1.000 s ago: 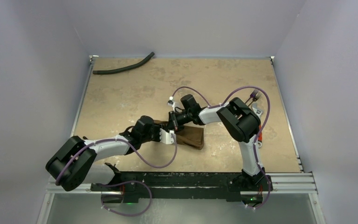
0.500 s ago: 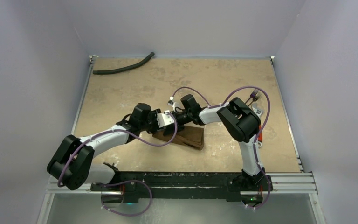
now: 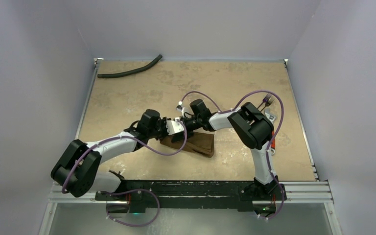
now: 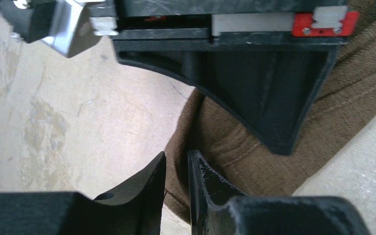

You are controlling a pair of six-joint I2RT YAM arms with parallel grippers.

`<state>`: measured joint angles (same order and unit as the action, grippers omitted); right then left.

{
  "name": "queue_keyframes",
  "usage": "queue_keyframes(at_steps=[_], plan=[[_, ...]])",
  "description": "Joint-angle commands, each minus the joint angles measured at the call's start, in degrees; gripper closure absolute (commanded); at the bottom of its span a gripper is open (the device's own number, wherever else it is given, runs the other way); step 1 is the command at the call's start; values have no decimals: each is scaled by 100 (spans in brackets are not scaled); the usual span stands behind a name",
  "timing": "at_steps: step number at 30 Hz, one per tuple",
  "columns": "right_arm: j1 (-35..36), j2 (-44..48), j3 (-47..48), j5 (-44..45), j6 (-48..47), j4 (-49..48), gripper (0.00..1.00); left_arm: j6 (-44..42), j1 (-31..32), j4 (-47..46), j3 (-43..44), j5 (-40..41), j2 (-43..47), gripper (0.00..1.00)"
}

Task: Fold the napkin into a case and place the utensils inside
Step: Smooth out the smaller rectangle-folded napkin at the center of the board.

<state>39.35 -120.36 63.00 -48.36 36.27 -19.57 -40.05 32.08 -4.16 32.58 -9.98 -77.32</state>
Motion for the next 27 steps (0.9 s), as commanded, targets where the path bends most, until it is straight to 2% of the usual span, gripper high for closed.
queue_keyframes(at_steps=[1,3,5,6,20,27], plan=[[29,177,-35,216,-18,364,100,-124,122,-575,-264,-5,-88,79],[29,186,-12,241,-7,393,100,-161,135,-590,-293,-27,-95,82],[29,183,28,248,9,433,100,-210,139,-542,-261,-54,-78,98],[29,180,61,267,11,463,100,-221,145,-493,-231,-60,-50,100],[72,296,764,495,-220,1331,100,-378,298,-338,-211,-59,243,100],[91,464,887,510,-199,1393,100,-445,361,-458,-449,-30,328,100]])
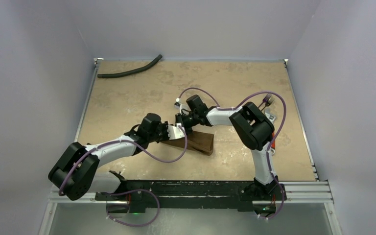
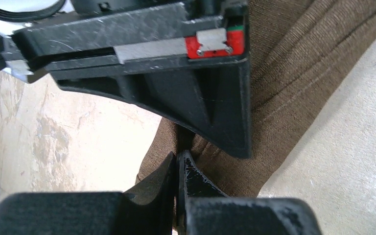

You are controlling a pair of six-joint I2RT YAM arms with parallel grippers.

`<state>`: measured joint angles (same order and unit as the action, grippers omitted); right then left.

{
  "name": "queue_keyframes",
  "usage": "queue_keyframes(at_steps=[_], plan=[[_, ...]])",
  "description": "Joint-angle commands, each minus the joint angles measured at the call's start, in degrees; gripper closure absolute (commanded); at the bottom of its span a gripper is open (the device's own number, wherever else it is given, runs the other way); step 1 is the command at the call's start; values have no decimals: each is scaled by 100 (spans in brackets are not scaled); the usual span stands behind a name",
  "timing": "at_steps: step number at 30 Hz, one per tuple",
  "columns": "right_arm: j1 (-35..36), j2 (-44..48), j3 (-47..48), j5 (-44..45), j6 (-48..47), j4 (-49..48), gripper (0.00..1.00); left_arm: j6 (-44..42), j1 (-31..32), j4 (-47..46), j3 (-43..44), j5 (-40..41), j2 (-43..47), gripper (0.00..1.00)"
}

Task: Fold the napkin into a case and place the utensils inside
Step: Smooth out the smaller rectangle-folded napkin at the center of the board.

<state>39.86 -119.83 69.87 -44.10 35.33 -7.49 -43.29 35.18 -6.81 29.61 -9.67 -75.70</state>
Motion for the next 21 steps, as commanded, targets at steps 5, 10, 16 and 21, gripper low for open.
queue_keyframes(at_steps=[5,10,16,21], plan=[[47,244,250,-86,37,-46,100,-240,76,-171,-245,-31,212,100],[49,-162,623,-212,-228,413,100,-286,77,-230,-327,17,234,100],[47,-605,791,-179,-435,649,100,-353,105,-96,-206,-87,242,100],[-20,-826,832,-296,-480,666,100,-612,224,-36,-200,-115,282,100]])
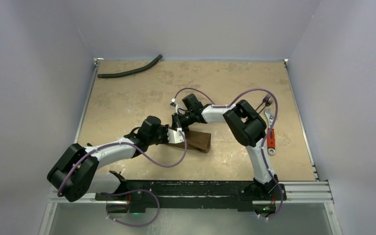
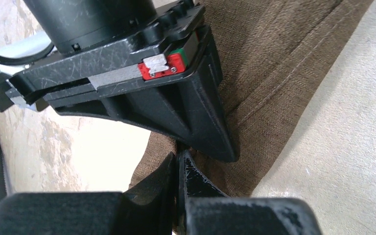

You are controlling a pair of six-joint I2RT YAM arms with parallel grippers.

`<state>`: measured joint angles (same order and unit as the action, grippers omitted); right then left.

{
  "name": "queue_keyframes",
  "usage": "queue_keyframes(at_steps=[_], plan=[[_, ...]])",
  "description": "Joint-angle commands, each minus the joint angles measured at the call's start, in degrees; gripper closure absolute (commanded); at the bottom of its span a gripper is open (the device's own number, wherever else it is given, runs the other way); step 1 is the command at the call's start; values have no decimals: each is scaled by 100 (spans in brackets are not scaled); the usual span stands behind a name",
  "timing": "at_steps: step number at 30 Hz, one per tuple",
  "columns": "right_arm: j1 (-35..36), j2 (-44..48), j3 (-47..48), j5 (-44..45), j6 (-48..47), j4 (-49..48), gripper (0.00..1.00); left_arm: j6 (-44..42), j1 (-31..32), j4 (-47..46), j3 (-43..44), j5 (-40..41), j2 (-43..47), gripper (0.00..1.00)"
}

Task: Fold the napkin into a case and place the utensils inside
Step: Smooth out the smaller rectangle-folded napkin at the center of the board.

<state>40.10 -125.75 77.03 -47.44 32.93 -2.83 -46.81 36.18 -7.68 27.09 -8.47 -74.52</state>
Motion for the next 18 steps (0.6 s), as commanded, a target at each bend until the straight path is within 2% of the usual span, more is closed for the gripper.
queue_keyframes(at_steps=[1,7,11,17,18], plan=[[-60,-299,78,19,-249,182,100,-316,125,49,55,-231,178,100],[-120,-483,-56,-18,-246,56,100,-807,172,480,14,-315,192,100],[-120,-336,203,-135,-246,55,100,-1560,304,745,-369,-341,112,100],[-125,-28,57,-424,-116,-343,100,-2409,306,344,-900,-25,-70,100],[-118,-9,-3,-469,-113,-408,97,-2511,308,269,-998,29,-105,100]])
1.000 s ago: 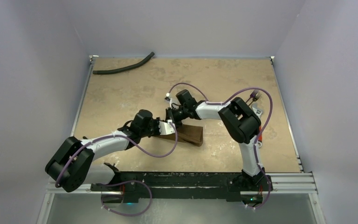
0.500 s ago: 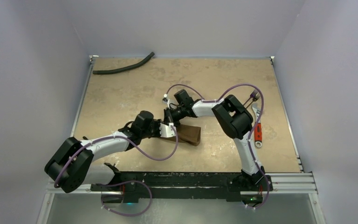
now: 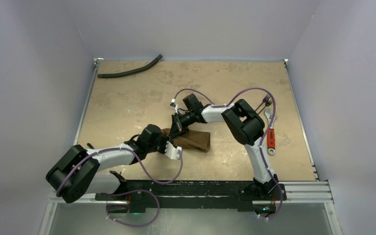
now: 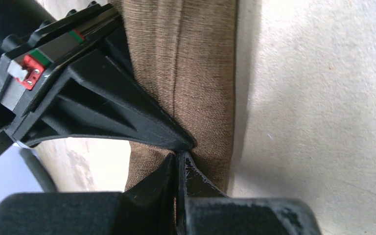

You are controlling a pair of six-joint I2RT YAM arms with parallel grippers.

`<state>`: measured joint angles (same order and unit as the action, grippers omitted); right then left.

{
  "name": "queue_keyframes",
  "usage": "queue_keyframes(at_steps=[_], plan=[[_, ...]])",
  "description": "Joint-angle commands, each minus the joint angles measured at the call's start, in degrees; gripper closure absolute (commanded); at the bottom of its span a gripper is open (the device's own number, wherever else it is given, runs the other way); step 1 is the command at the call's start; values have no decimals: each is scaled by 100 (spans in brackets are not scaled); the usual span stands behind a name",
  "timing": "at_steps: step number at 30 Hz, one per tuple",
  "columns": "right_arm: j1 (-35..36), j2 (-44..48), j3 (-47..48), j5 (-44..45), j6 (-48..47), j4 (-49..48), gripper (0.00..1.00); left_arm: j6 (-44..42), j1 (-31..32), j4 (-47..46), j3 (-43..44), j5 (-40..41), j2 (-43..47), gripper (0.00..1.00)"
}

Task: Fold the napkin into a case and place the utensils inside
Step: Smooth out the smaller rectangle-folded napkin at the center of the board, then pick up the smaller rectangle-folded napkin from the center of the board.

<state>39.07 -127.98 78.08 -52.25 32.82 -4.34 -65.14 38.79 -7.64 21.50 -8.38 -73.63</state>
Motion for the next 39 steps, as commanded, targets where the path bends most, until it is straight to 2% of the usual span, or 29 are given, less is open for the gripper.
queue_keyframes(at_steps=[1,3,5,9,10,11,13,16,19,21,23,26,29,31,36,39], plan=[[-14,239,-207,-96,-104,-336,94,-719,50,231,-480,49,-216,100],[-13,304,-370,-295,-126,-465,89,-740,47,292,-465,60,-266,100],[-22,405,-538,-456,-152,-527,76,-692,29,529,-364,-14,-340,100],[-158,832,-664,-366,-562,-379,33,-618,-120,1512,13,-512,-398,100],[-239,986,-702,-298,-670,-324,11,-589,-135,1662,87,-597,-398,100],[-359,1181,-762,-247,-727,-322,3,-576,-156,1782,133,-653,-399,100],[-596,1590,-901,8,-914,-284,1,-651,-178,1977,181,-725,-399,100],[-892,2245,-1044,987,-1488,164,1,-601,-178,2075,248,-749,-438,100],[-1119,3323,-1862,1846,-1927,-398,1,-481,-179,2056,316,-715,-522,100],[-1113,4346,-2733,2447,-2584,-1188,1,-471,-191,2000,285,-692,-476,100],[-1099,5562,-3563,2572,-3532,-1767,1,-484,-189,2016,255,-665,-423,100],[-1052,6490,-3894,2338,-4977,-1298,1,-251,-196,1925,276,-649,-381,100],[-964,6702,-3592,2445,-6017,-83,1,-213,-213,1961,276,-707,-303,100],[-858,6691,-3523,2520,-6381,486,1,-105,-237,1915,263,-708,-253,100],[-41,6745,-3833,3415,-6738,1034,1,-112,-254,1930,228,-711,-172,100],[133,6710,-3766,3368,-6830,1368,2,-102,-252,1924,228,-683,-169,100]])
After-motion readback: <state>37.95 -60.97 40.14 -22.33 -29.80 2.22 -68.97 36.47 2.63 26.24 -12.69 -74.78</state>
